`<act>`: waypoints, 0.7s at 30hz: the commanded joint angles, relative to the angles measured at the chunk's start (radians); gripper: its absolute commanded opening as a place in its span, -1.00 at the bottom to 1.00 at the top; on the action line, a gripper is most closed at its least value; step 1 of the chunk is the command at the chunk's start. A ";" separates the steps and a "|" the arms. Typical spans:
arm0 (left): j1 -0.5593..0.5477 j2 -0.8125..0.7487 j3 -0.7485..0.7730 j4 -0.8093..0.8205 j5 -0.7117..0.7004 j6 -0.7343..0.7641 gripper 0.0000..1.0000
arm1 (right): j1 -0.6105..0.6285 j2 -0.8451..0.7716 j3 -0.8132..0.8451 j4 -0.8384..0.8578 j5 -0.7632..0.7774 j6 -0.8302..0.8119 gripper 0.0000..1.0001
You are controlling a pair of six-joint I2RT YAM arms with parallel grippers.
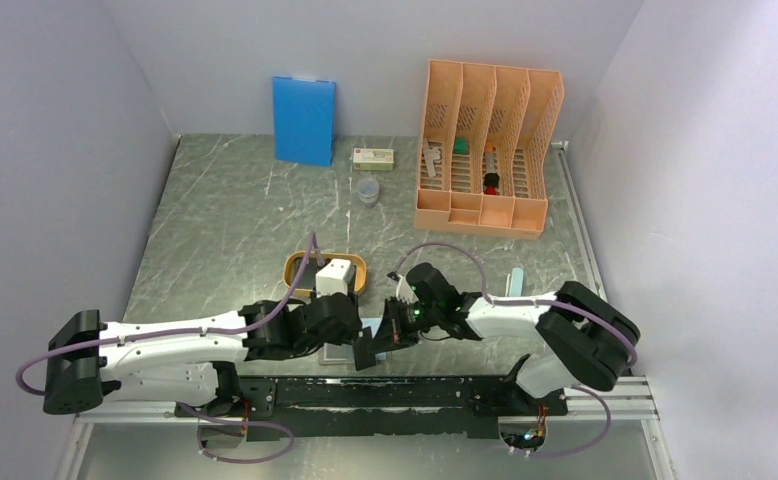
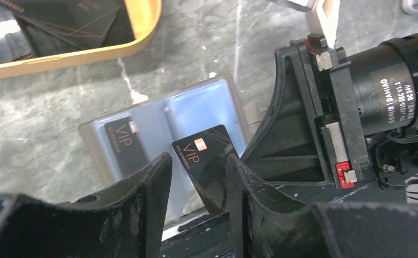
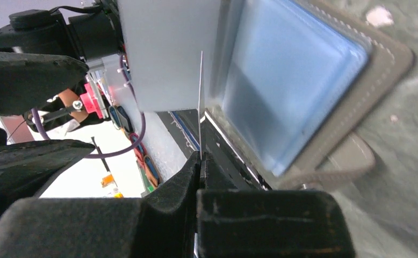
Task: Put the credit cards into the card holder
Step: Insert the credit card into the card holder.
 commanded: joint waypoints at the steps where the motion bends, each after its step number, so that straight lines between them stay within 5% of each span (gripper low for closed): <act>1: 0.004 -0.033 -0.039 -0.081 -0.068 -0.054 -0.07 | 0.024 0.077 0.048 0.068 0.003 -0.008 -1.00; 8: 0.006 -0.032 -0.080 -0.085 -0.115 -0.079 -0.12 | 0.049 0.141 0.101 0.059 0.020 -0.025 -1.00; 21: 0.058 0.072 -0.175 -0.044 -0.168 -0.172 -0.39 | 0.013 -0.064 0.086 -0.172 0.158 -0.094 -1.00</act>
